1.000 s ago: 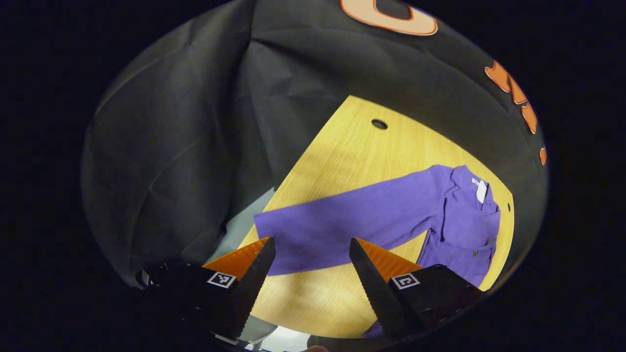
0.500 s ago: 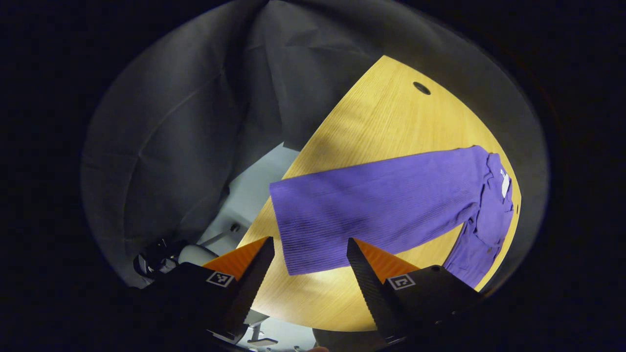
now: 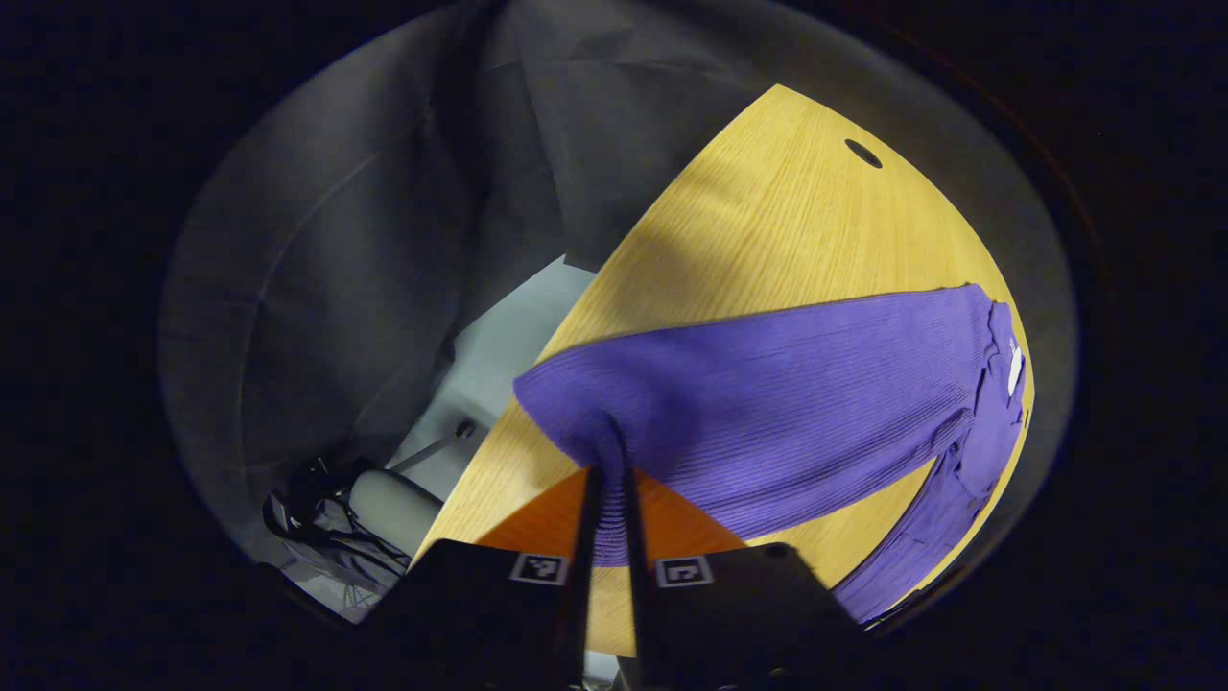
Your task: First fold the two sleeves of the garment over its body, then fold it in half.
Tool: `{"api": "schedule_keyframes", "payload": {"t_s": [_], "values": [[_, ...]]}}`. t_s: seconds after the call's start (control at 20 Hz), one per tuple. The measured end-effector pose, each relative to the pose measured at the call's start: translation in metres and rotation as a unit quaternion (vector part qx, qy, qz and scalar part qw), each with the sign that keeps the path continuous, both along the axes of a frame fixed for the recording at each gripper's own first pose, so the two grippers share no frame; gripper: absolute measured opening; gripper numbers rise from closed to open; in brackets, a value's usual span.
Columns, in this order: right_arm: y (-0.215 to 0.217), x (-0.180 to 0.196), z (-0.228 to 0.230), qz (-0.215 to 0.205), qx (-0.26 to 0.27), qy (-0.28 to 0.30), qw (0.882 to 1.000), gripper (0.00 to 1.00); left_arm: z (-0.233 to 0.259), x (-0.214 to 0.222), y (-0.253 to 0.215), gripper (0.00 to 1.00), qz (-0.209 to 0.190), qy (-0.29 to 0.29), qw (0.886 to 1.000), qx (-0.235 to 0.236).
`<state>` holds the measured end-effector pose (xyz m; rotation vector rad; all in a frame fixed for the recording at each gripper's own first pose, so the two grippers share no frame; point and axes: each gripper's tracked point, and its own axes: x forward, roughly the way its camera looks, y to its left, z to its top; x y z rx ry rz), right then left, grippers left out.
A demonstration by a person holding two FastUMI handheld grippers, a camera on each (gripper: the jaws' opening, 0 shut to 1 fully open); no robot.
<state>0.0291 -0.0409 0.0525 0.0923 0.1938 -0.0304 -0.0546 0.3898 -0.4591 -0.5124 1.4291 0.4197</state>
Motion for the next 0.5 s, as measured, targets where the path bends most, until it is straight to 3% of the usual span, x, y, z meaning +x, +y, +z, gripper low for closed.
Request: {"api": "schedule_keyframes", "payload": {"t_s": [0.05,0.1,0.15,0.4,0.5], "values": [[-0.003,0.0,-0.001,0.0,0.001,0.0,1.0,0.94,0.006,0.003,-0.005,0.13,-0.003,-0.009,1.0,-0.01],[-0.009,-0.001,-0.003,-0.004,0.001,0.002,1.0,0.95,0.01,0.007,-0.007,0.14,-0.01,-0.012,1.0,0.0],[-0.014,-0.002,-0.002,-0.007,0.001,0.0,1.0,0.94,0.024,0.015,-0.007,0.07,-0.026,-0.028,0.999,0.007],[-0.029,-0.005,-0.007,-0.007,0.001,-0.003,1.0,0.94,0.086,0.058,-0.038,0.07,-0.094,-0.086,0.991,0.036],[-0.033,-0.011,-0.011,0.0,0.007,-0.004,1.0,0.95,0.12,0.086,-0.077,0.07,-0.129,-0.124,0.983,0.03]]}}
